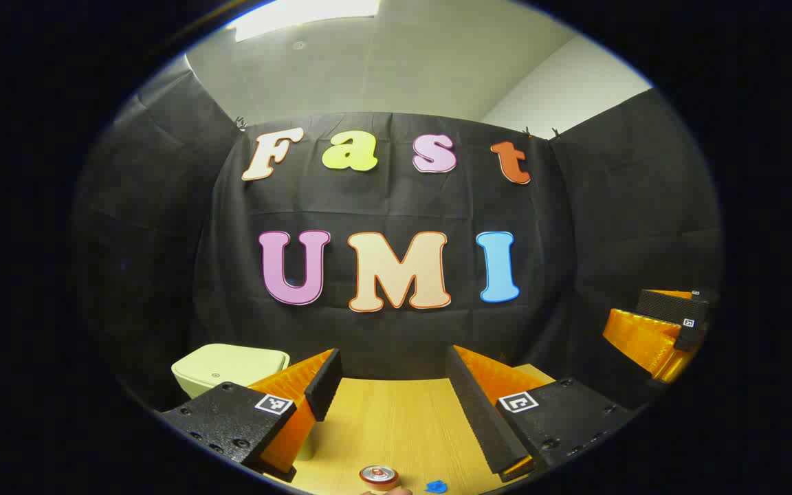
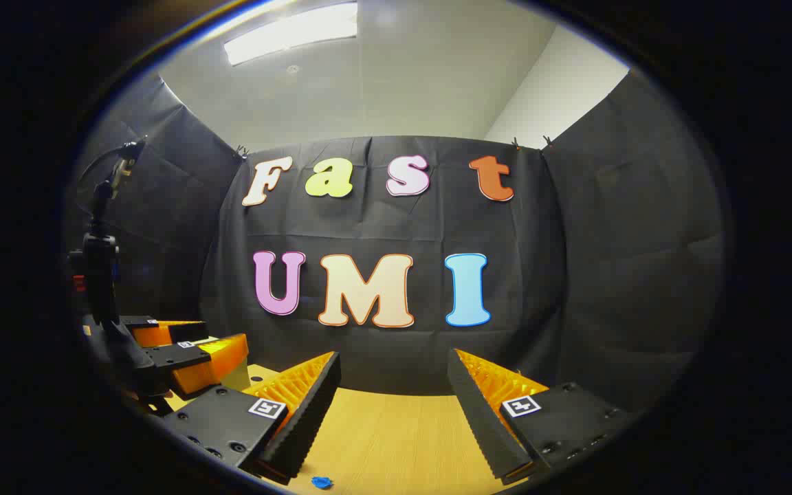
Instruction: Press the lid of the desktop garbage bin to open it, pick up the crumpled paper on the desktop and throw it into the bin, then pick up the pop can on the desktop and drop it into the bin, and finally close the garbage bin lid.
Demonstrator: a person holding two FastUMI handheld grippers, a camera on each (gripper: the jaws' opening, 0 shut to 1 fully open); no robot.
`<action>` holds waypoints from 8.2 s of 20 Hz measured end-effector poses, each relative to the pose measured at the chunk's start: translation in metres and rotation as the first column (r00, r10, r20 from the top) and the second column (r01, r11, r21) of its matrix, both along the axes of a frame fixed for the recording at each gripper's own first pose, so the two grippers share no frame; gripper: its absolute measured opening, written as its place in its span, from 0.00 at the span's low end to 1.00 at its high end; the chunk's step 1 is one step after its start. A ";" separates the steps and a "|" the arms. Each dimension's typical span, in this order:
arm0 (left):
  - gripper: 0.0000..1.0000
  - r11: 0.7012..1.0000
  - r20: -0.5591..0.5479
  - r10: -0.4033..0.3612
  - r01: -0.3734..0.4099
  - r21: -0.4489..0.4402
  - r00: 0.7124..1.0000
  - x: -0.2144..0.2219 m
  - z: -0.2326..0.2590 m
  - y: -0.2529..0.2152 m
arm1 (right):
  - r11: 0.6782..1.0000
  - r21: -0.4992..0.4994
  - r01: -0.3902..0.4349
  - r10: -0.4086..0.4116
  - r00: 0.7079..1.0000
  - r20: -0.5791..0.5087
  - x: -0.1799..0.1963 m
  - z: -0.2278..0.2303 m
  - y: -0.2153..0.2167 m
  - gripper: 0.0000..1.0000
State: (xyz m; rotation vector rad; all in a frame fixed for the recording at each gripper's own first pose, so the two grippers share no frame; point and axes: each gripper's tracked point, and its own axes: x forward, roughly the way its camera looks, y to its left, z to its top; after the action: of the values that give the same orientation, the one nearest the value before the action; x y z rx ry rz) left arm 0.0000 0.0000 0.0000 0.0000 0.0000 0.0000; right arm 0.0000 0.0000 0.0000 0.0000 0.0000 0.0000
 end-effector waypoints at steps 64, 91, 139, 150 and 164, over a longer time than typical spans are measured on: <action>0.00 0.972 -0.198 0.232 -0.237 0.003 0.952 0.031 -0.115 0.269 | 0.999 -0.012 0.030 -0.031 0.992 -0.119 -0.006 -0.025 0.035 1.00; 0.70 0.991 0.025 0.126 -0.127 0.051 0.992 0.019 -0.031 0.170 | 0.992 -0.015 -0.125 0.121 0.977 -0.176 -0.008 -0.040 0.040 0.98; 0.93 0.970 -0.007 0.240 -0.239 0.042 0.971 -0.024 -0.025 0.115 | 0.909 0.144 -0.391 0.412 0.793 -0.449 -0.013 0.020 0.051 0.12; 0.94 0.982 -0.028 0.189 -0.189 0.009 0.982 -0.010 -0.036 0.155 | 0.921 0.107 -0.373 0.388 0.900 -0.197 0.051 0.150 0.098 0.11; 0.92 0.978 -0.047 0.210 -0.210 0.012 0.977 -0.012 -0.054 0.229 | 0.880 0.111 -0.462 0.472 0.875 -0.106 0.075 0.198 0.212 0.11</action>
State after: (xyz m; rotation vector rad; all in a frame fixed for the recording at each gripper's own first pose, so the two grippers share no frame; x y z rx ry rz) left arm -0.0116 0.2290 -0.0536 0.0072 0.0477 0.2116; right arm 0.0749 0.2119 0.1976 0.0829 0.1316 0.4881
